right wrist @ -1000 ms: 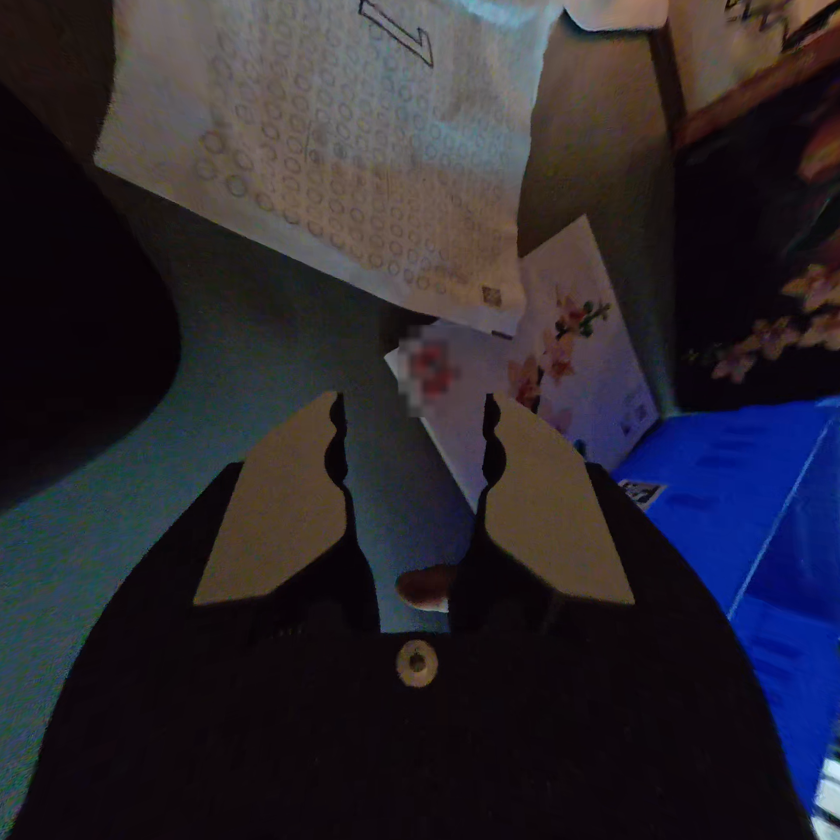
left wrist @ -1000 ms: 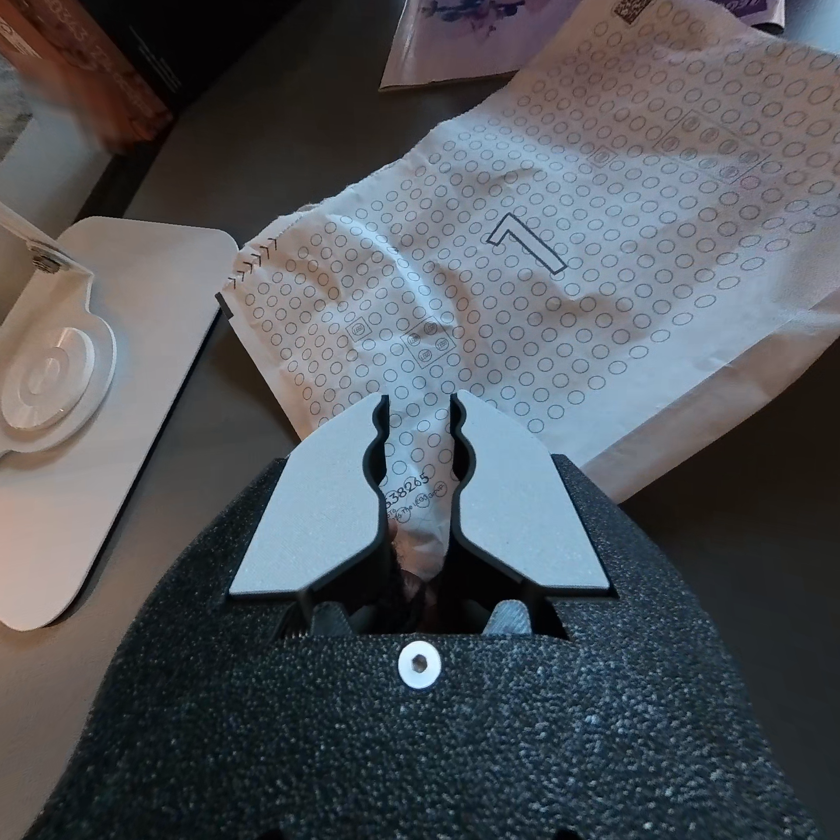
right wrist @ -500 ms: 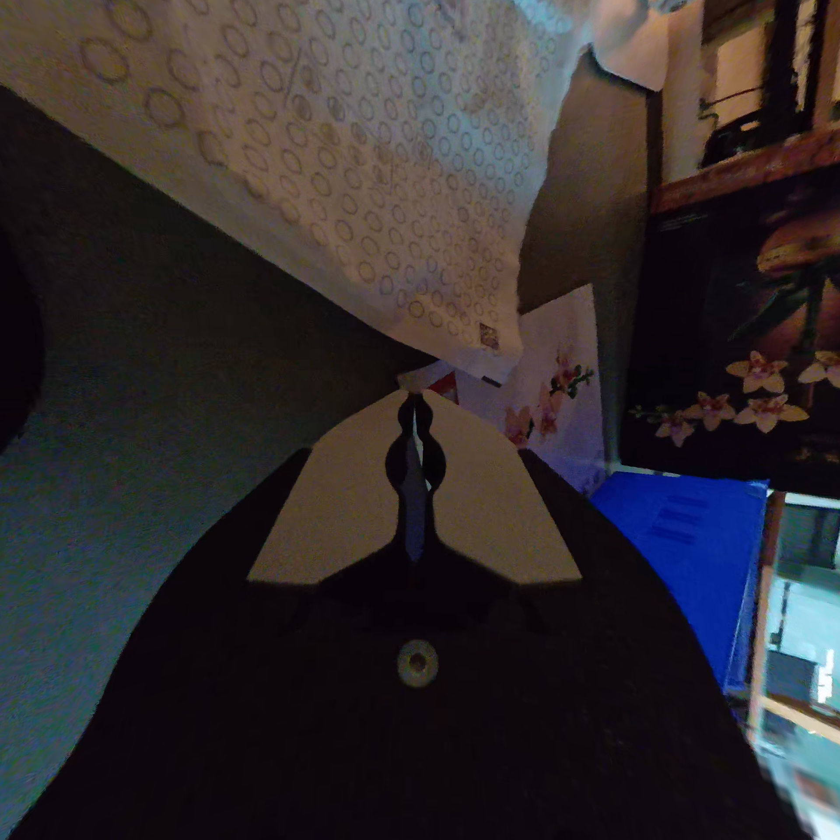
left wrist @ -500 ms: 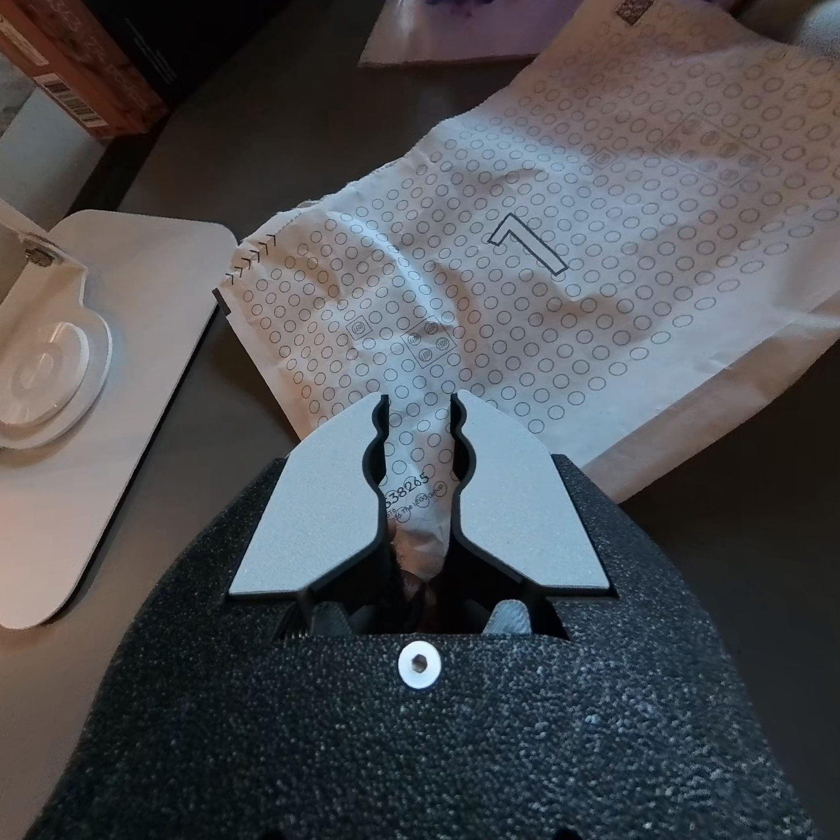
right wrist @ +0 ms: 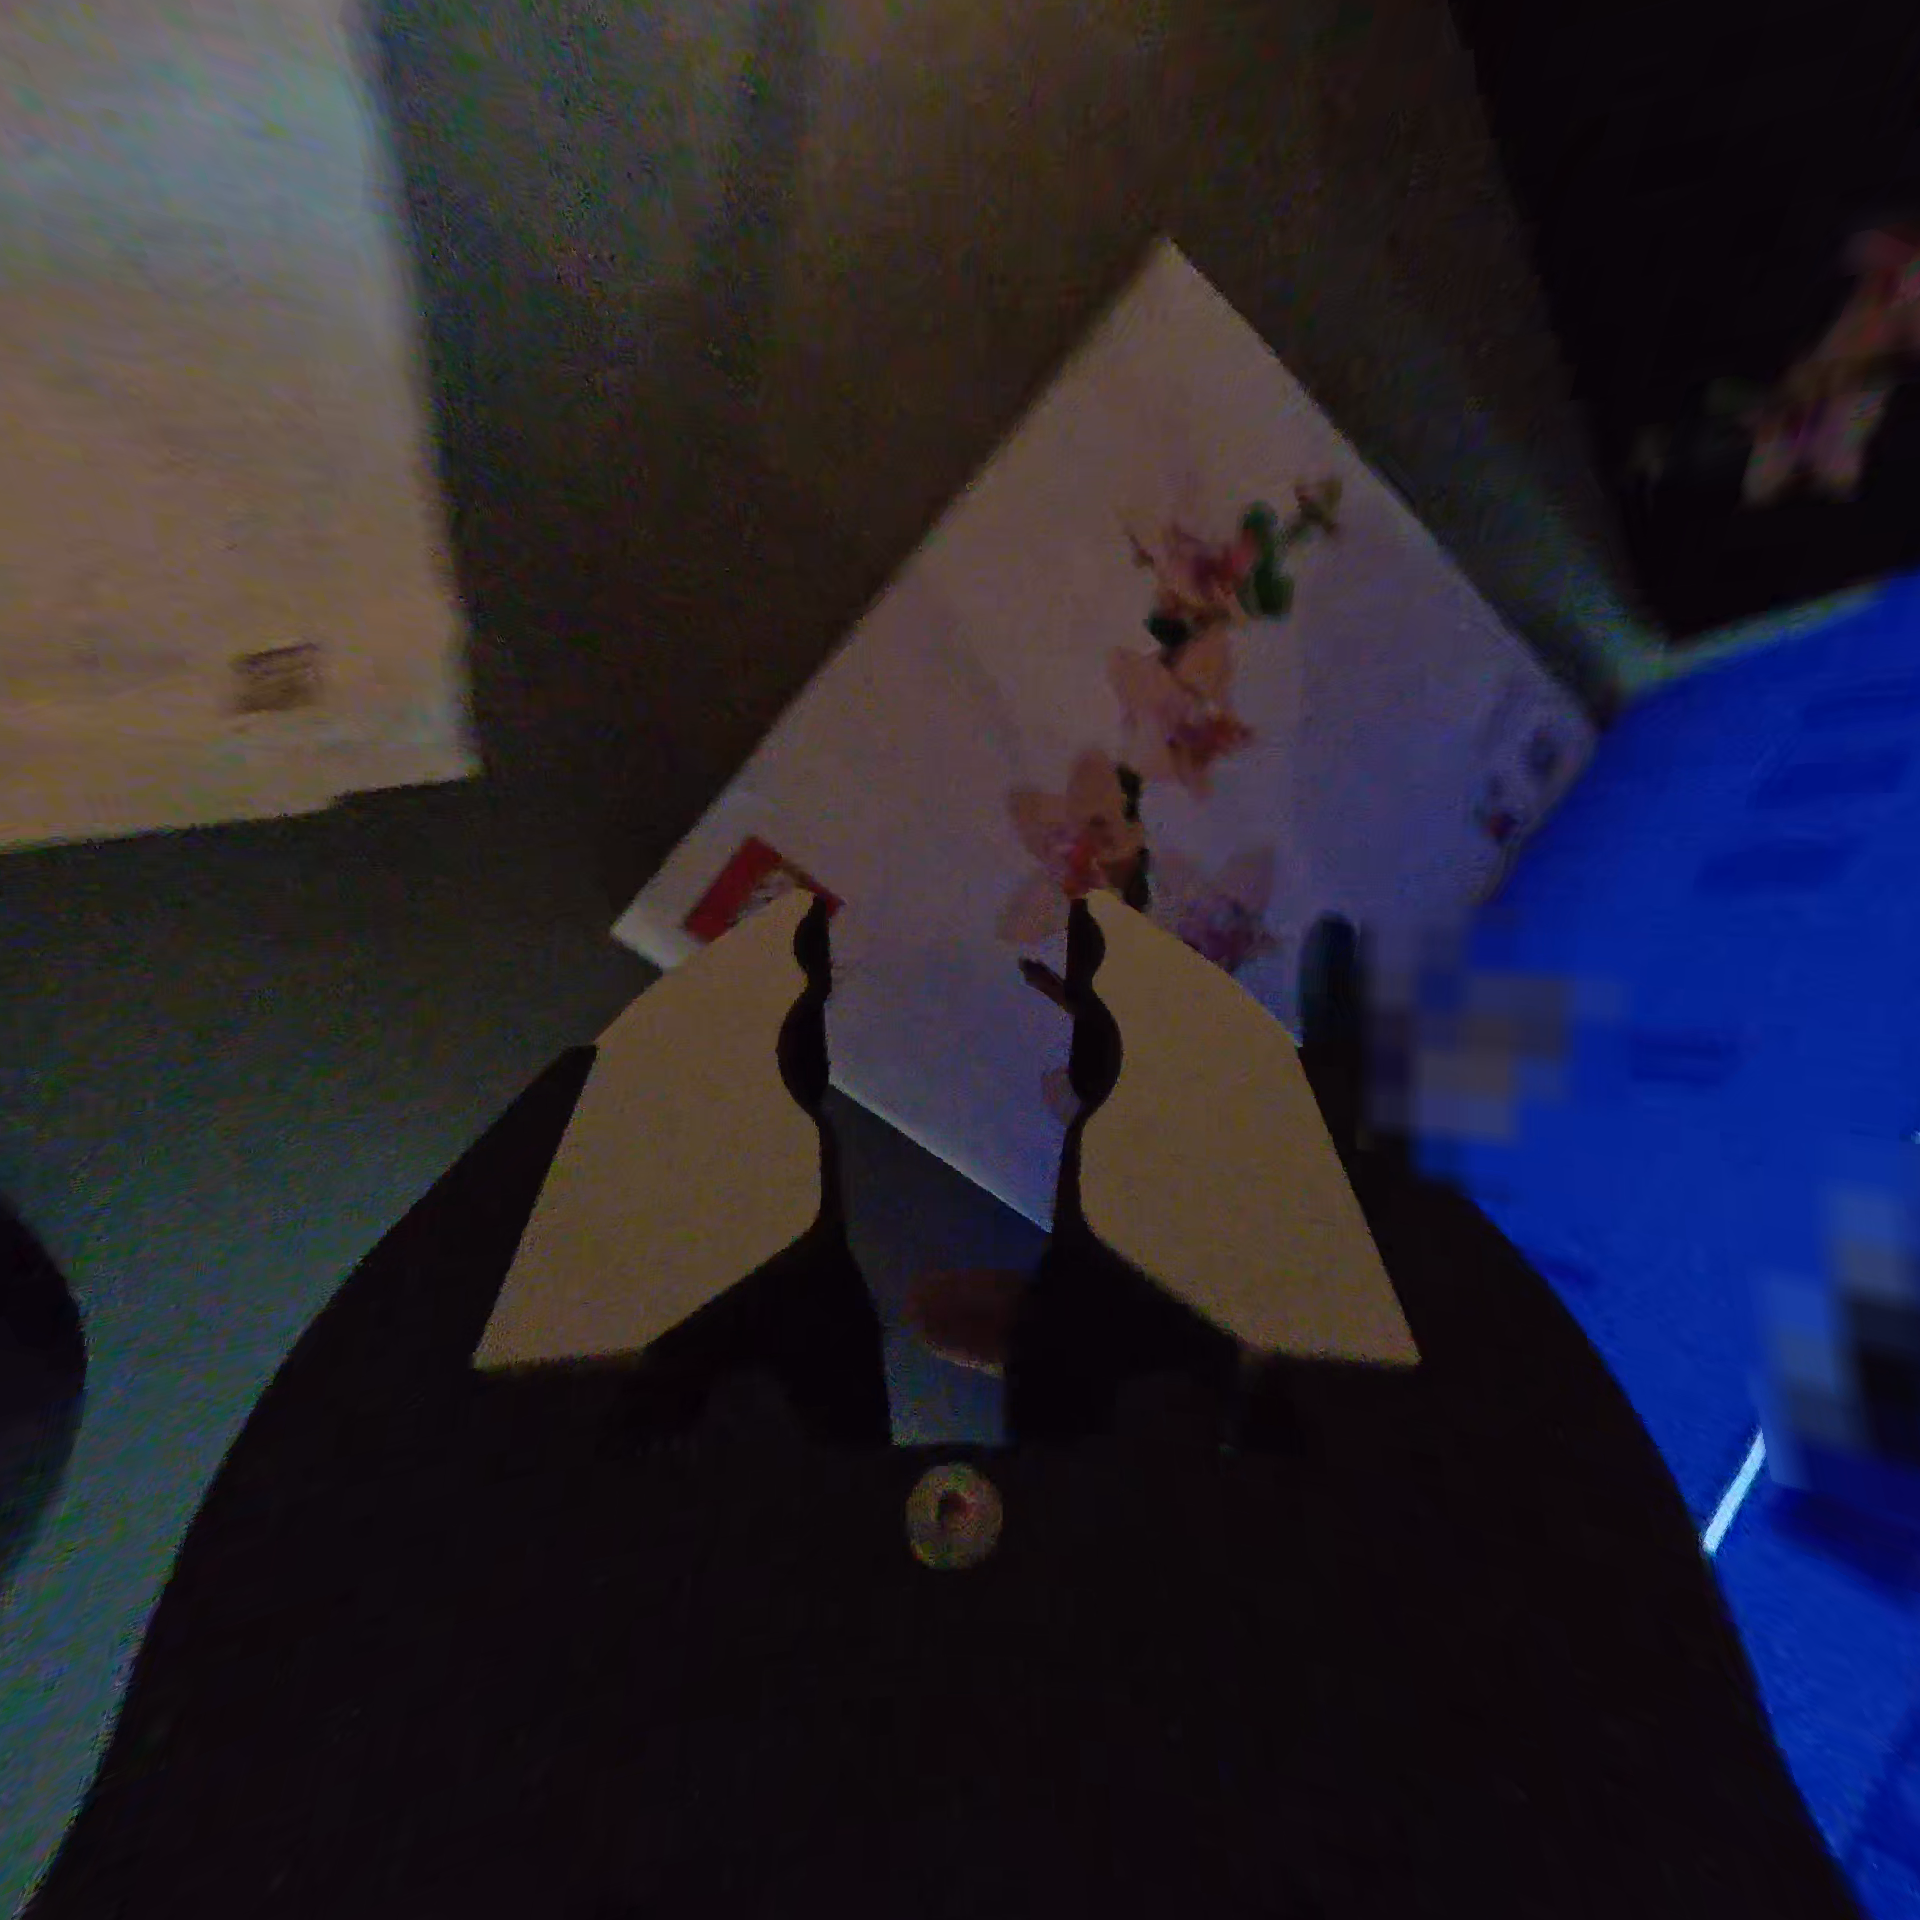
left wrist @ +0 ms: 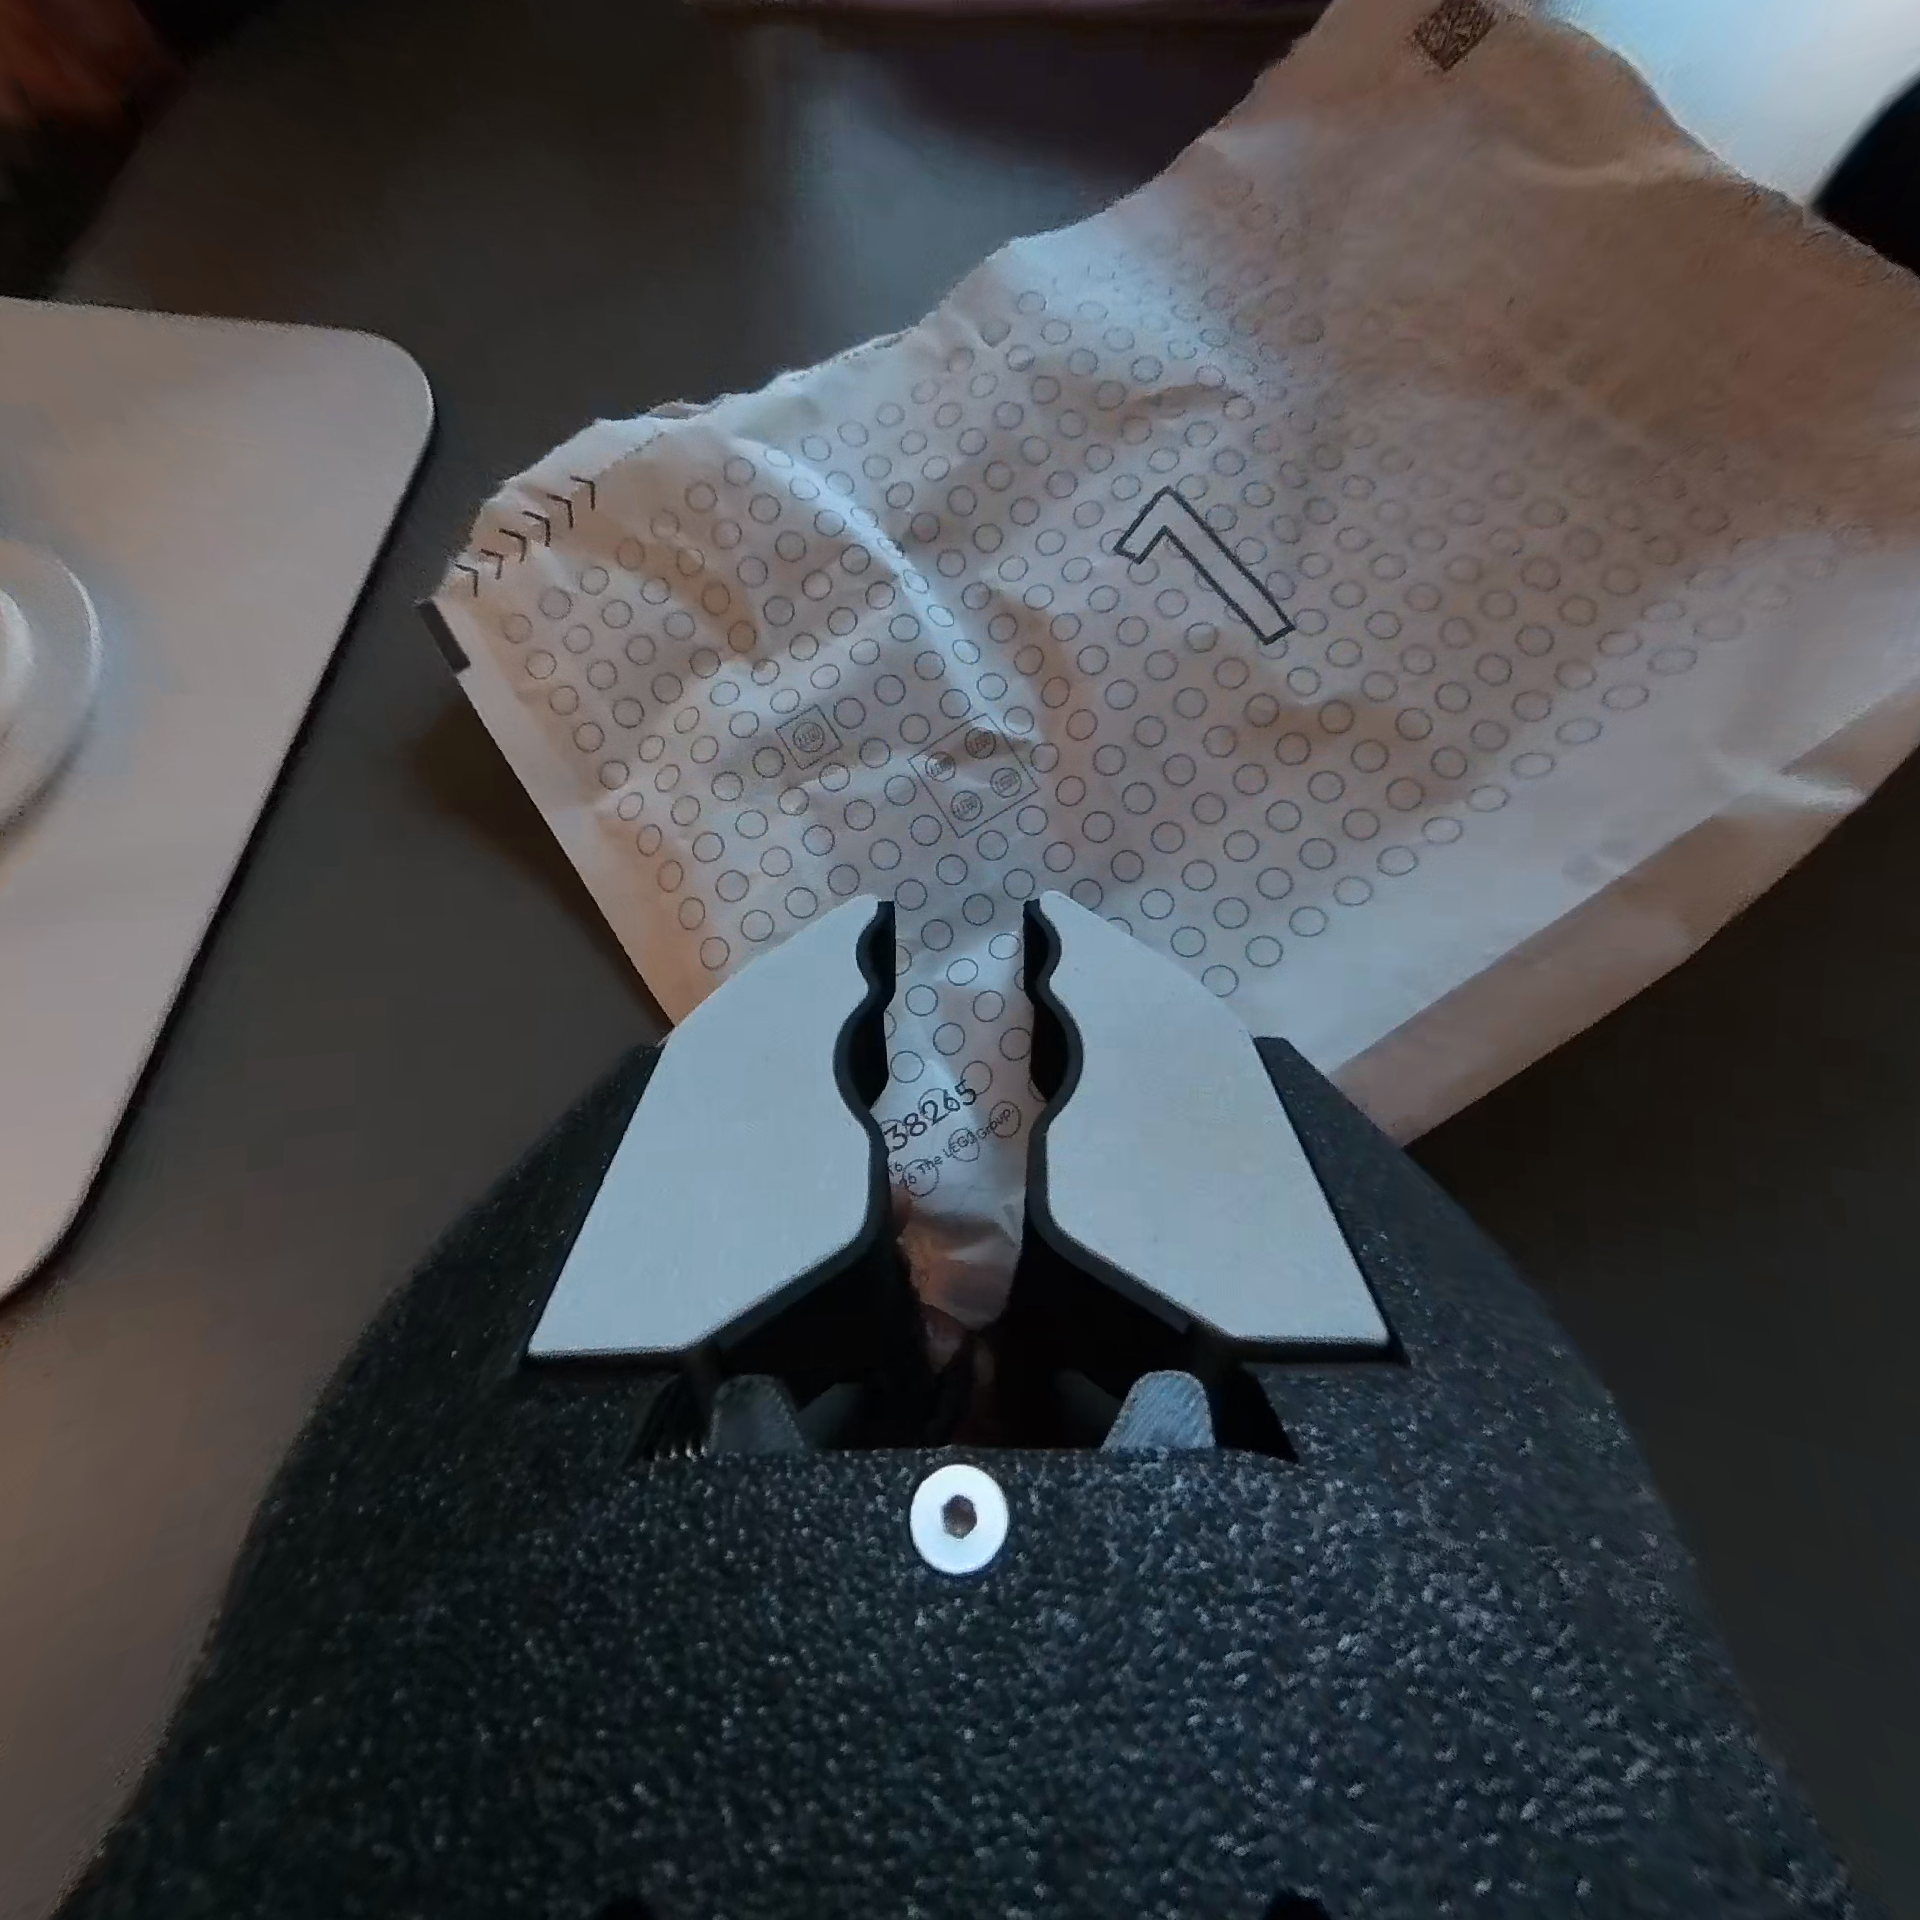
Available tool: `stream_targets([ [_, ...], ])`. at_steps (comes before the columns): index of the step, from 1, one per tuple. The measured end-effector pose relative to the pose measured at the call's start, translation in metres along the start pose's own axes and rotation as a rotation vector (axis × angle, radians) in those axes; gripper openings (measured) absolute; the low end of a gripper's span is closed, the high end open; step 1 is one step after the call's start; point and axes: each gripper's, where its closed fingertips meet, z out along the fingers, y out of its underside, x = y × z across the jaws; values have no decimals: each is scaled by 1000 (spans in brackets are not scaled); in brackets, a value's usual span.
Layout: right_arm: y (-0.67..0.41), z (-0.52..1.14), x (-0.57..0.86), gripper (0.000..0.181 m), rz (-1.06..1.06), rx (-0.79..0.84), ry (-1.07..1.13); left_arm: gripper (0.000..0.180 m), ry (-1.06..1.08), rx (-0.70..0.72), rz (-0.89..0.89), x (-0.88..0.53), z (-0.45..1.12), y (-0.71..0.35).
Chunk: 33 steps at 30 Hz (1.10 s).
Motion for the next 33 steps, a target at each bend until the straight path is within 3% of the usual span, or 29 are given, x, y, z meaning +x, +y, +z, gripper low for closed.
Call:
stream_targets([
  [4,17,20,15,47,237,-224,-71,22,8,-7,24,6,-8,8],
  [6,9,28,6,44,295,-246,-195,22,9,-10,40,12,-13,11],
  [12,-11,35,-8,13,180,-303,-201,19,-15,-38,93,32,-26,23],
  [15,-14,34,-10,9,137,-302,-179,19,-58,-55,148,42,-34,27],
  [16,-13,35,-8,12,124,-291,-172,19,-76,-59,167,43,-35,28],
  [17,-13,34,-5,28,99,-271,-160,19,-94,-61,183,43,-35,28],
  [18,-15,32,-9,56,64,-234,-207,19,-109,-57,192,44,-37,28],
  [20,-24,18,-25,73,-58,-88,-292,19,-129,-40,196,44,-37,27],
  [22,-24,9,-36,75,-172,20,-260,19,-129,-20,187,44,-37,27],
  [25,-11,10,-47,74,-219,64,-178,20,-119,6,157,43,-37,27],
  [27,-9,10,-40,69,-134,96,-128,20,-119,14,156,43,-38,27],
  [33,-3,9,-54,25,-6,119,-185,20,-132,12,179,44,-38,27],
])
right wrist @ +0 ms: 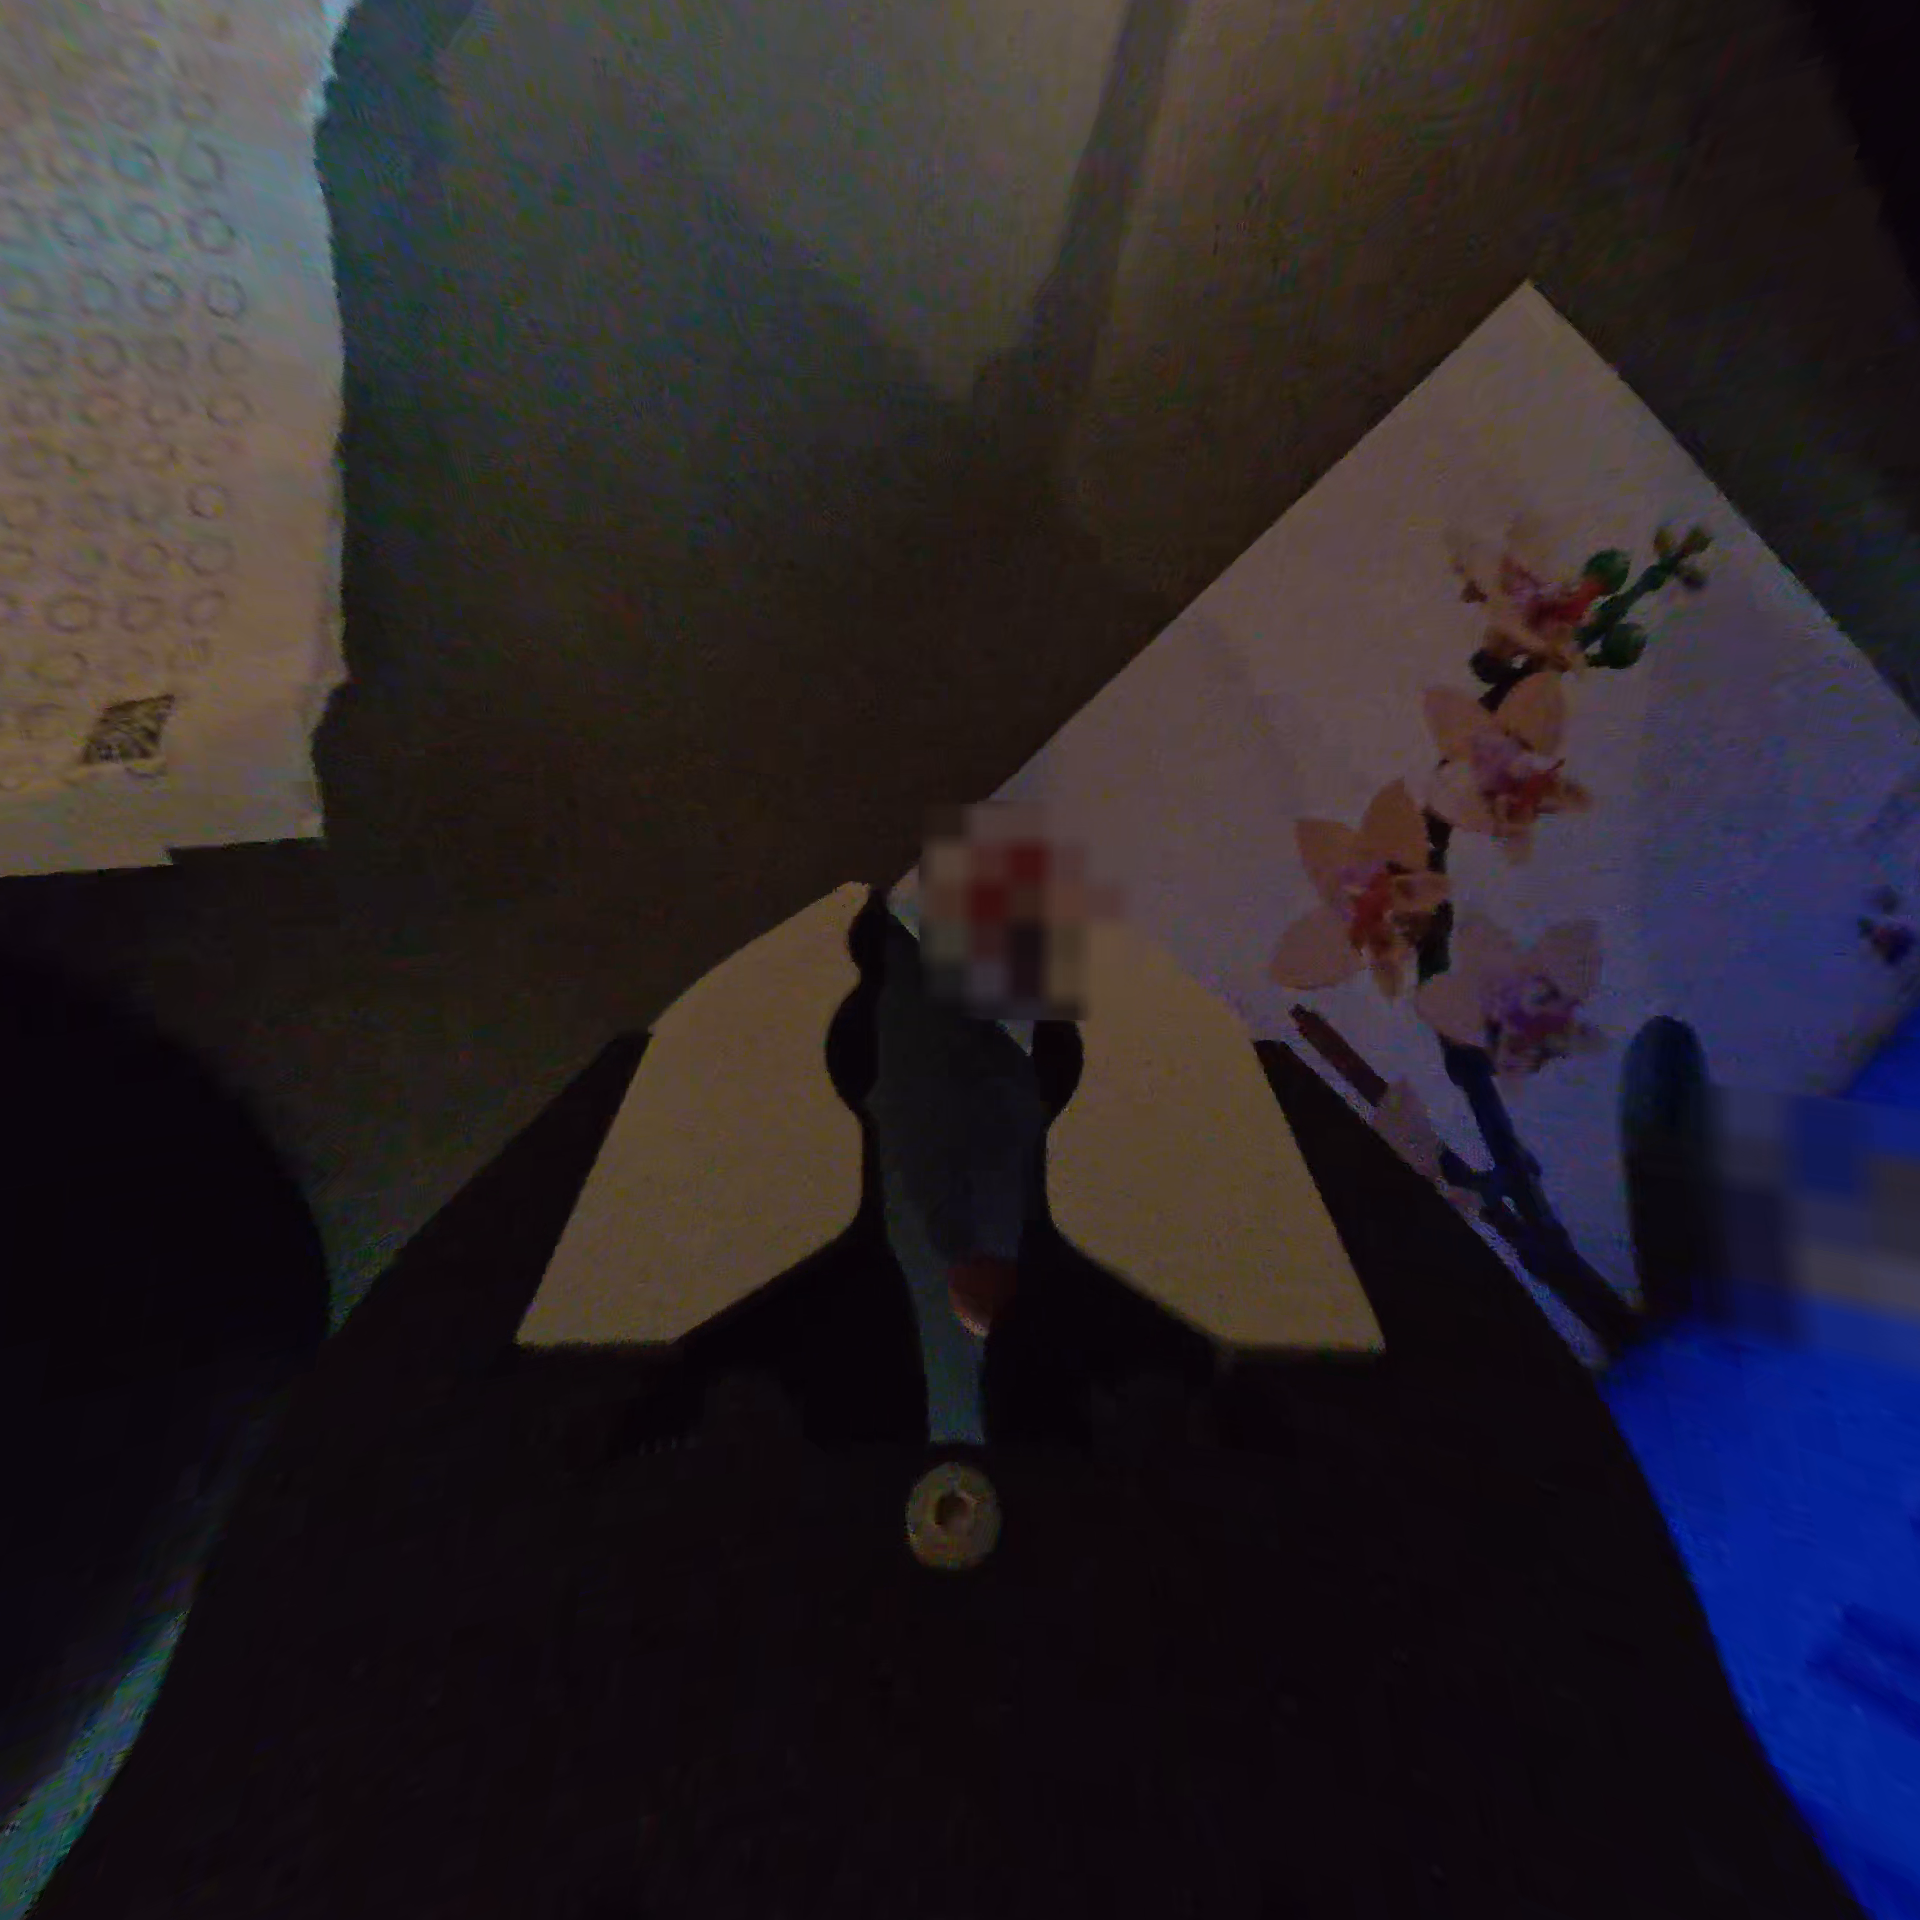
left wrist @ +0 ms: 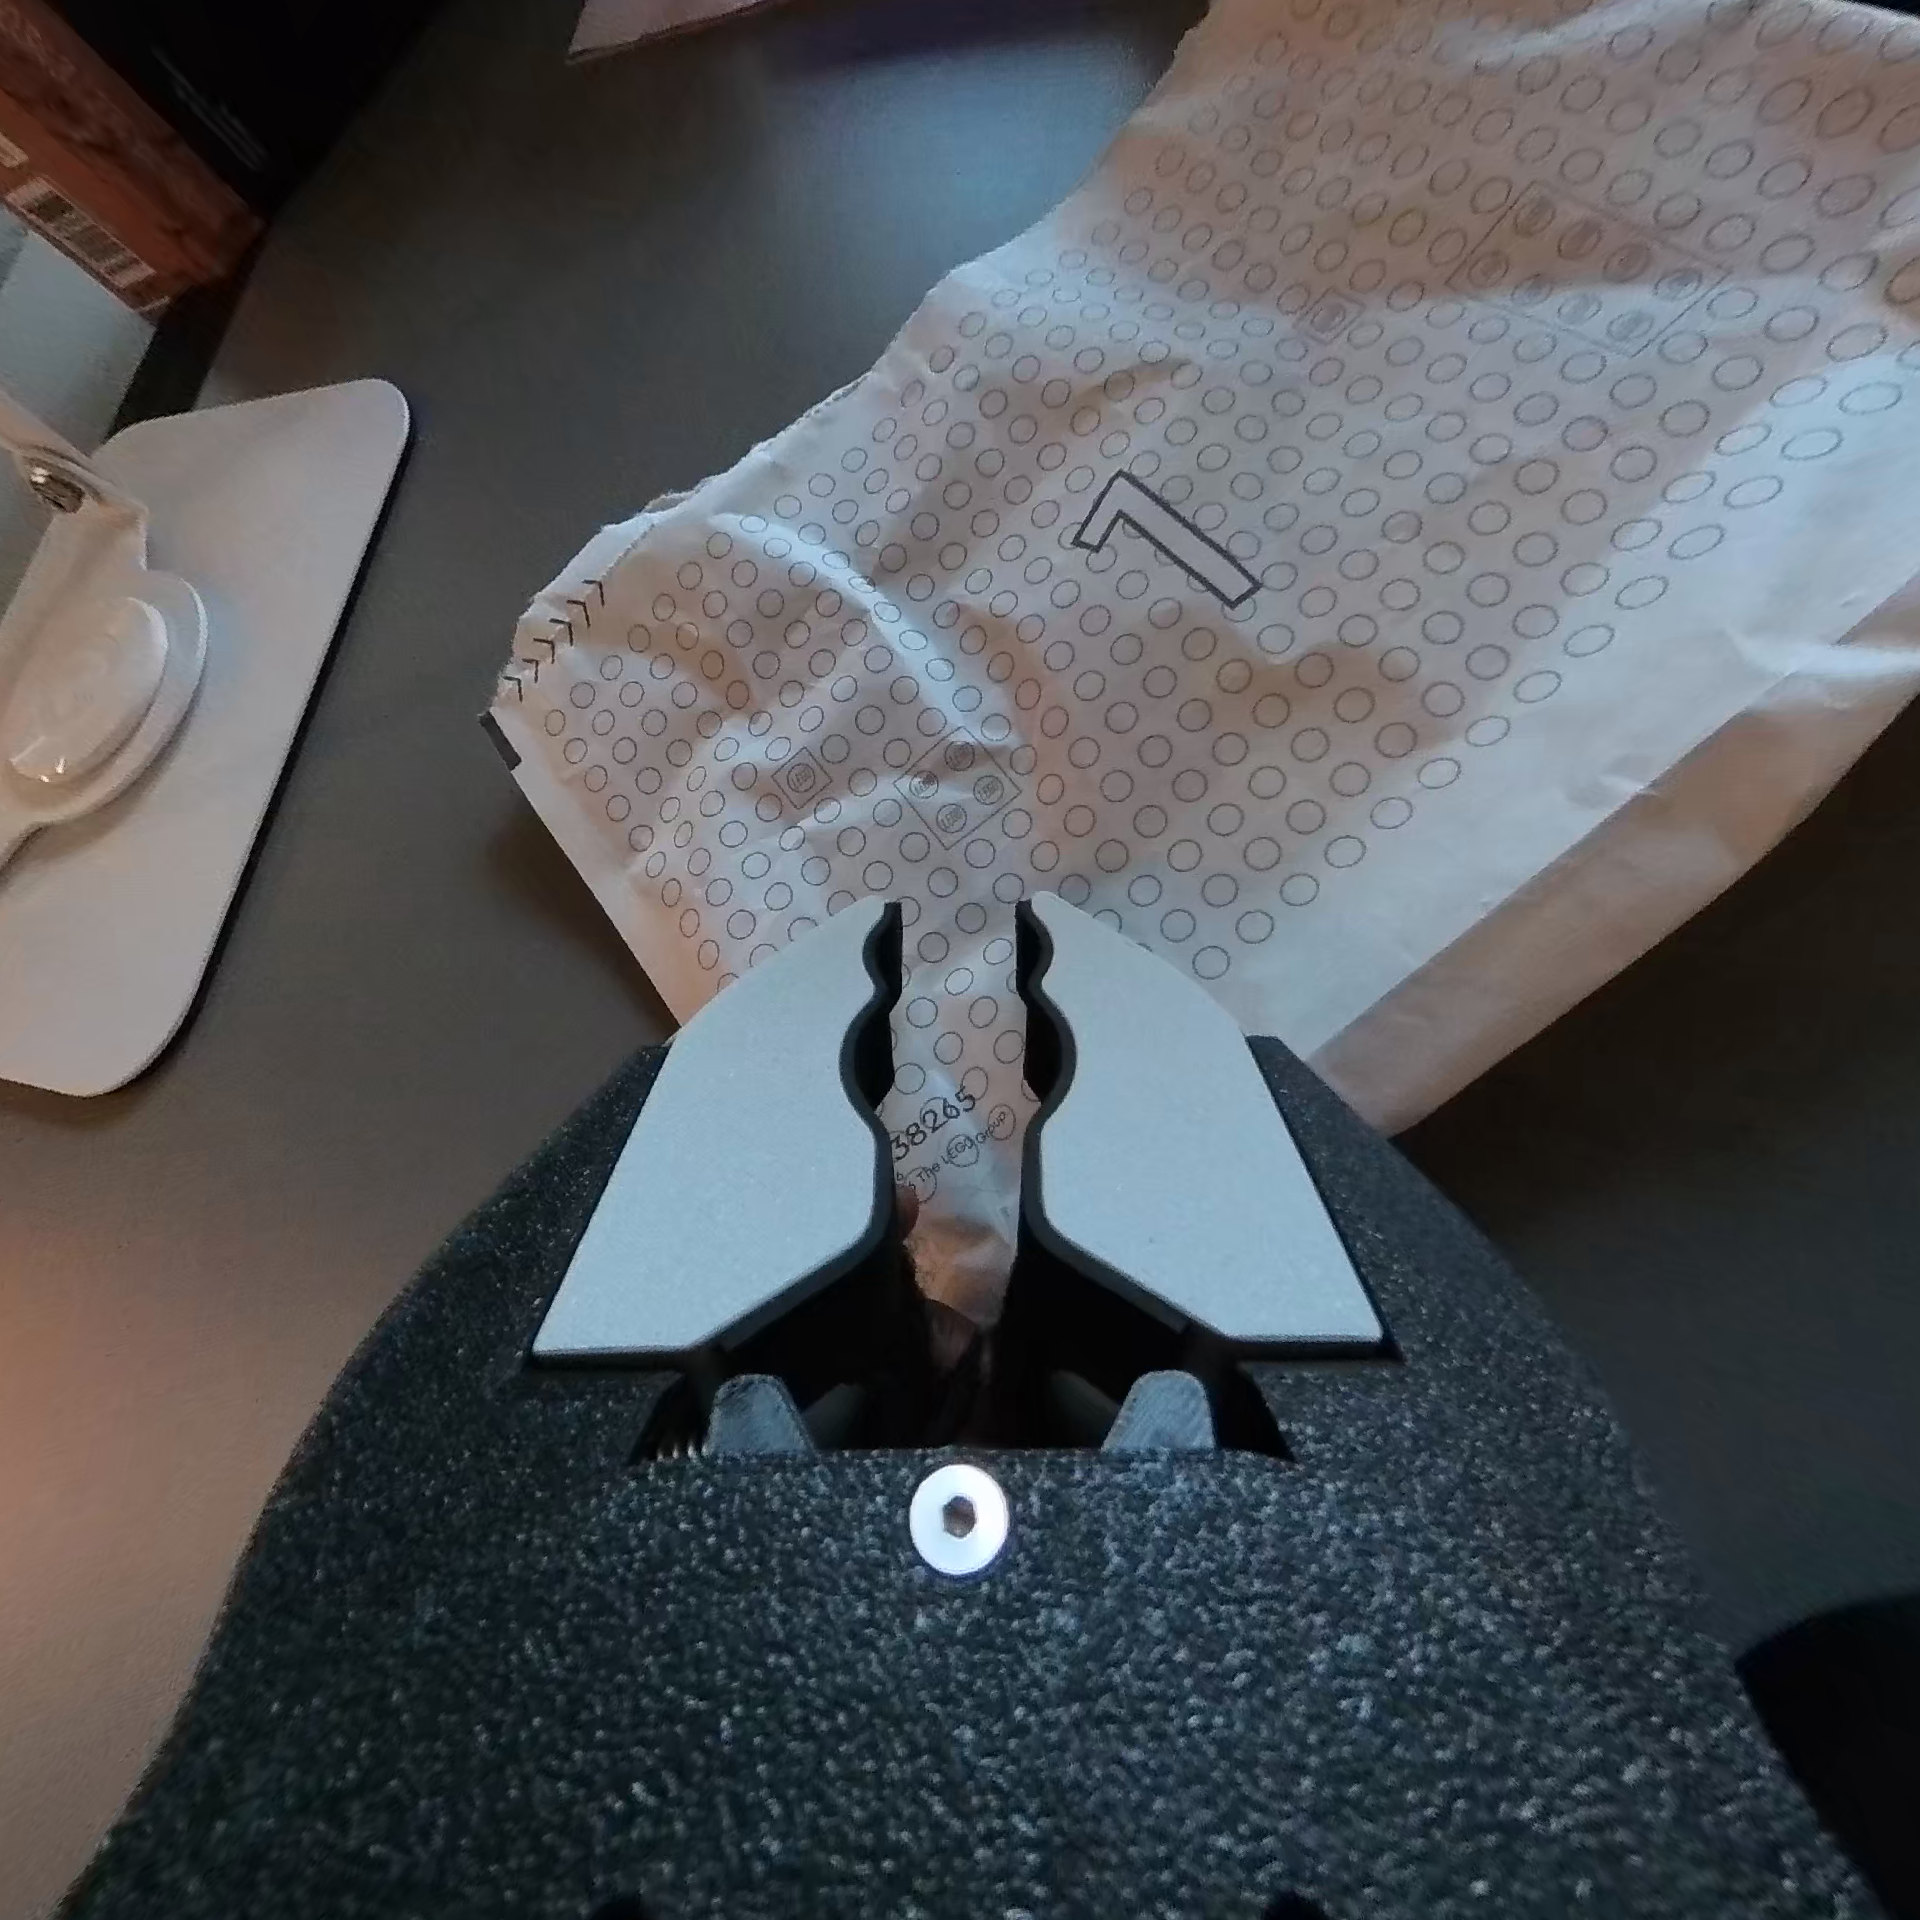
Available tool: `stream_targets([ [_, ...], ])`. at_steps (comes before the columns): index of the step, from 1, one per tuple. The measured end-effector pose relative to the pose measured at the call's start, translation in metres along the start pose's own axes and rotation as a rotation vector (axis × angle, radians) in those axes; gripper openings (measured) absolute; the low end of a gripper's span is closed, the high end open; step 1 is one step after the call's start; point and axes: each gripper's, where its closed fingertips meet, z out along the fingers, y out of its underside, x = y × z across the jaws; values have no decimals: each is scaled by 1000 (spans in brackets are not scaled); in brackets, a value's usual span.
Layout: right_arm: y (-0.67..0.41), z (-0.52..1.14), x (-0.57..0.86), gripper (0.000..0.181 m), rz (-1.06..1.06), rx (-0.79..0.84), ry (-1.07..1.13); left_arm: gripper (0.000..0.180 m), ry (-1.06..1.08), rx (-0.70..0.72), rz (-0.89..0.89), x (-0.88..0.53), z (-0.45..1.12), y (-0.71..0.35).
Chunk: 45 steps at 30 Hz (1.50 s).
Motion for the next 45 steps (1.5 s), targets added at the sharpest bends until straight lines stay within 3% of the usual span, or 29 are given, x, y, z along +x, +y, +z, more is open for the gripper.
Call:
stream_targets([
  [8,-3,4,-1,5,-20,-51,23,19,-9,0,5,0,0,0],
  [16,-23,-9,7,1,89,137,-29,20,-10,-14,9,1,0,0],
  [23,-32,-18,9,0,-50,155,6,20,-10,-8,5,1,0,0],
  [30,-97,-49,-8,0,112,379,-143,20,3,-26,-51,4,1,-1],
  [36,-163,-51,-29,0,275,475,-266,20,14,-56,-55,22,-2,-5],
  [45,-246,28,-66,0,415,428,-289,19,11,-70,-63,53,-7,-14],
])
